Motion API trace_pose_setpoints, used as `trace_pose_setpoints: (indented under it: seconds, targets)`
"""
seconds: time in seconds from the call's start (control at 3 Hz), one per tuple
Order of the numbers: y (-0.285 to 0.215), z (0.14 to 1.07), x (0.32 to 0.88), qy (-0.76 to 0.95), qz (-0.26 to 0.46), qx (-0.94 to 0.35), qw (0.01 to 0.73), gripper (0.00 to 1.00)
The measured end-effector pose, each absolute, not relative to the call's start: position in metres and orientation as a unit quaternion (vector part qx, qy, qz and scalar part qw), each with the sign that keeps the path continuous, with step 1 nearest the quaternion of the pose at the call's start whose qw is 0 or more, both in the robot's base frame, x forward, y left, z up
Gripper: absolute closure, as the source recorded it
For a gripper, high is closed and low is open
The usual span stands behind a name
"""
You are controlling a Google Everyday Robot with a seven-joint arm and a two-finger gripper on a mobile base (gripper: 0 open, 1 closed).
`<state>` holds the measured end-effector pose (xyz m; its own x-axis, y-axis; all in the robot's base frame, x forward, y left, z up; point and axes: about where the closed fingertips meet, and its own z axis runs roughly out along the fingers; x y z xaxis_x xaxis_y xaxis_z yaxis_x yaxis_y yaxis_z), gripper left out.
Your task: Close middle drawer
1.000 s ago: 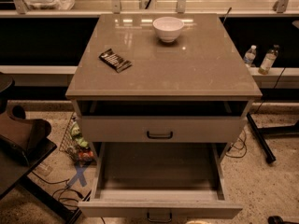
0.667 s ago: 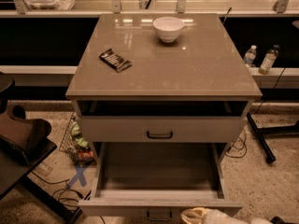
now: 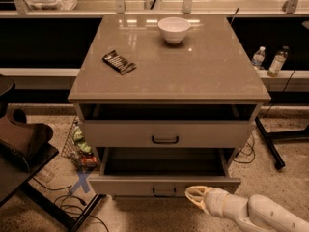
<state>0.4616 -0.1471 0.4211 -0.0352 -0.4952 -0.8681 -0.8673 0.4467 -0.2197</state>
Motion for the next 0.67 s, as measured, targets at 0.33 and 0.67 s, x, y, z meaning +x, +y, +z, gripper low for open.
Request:
trace_pose_setpoints:
  seconds: [0.33, 0.67]
  targets:
    - [-0.147, 0.421, 0.462, 0.694, 0.189, -0.491, 0.492, 1.00]
    - [-0.143, 0.413, 0.478, 0.689, 0.194, -0.485, 0.503, 1.00]
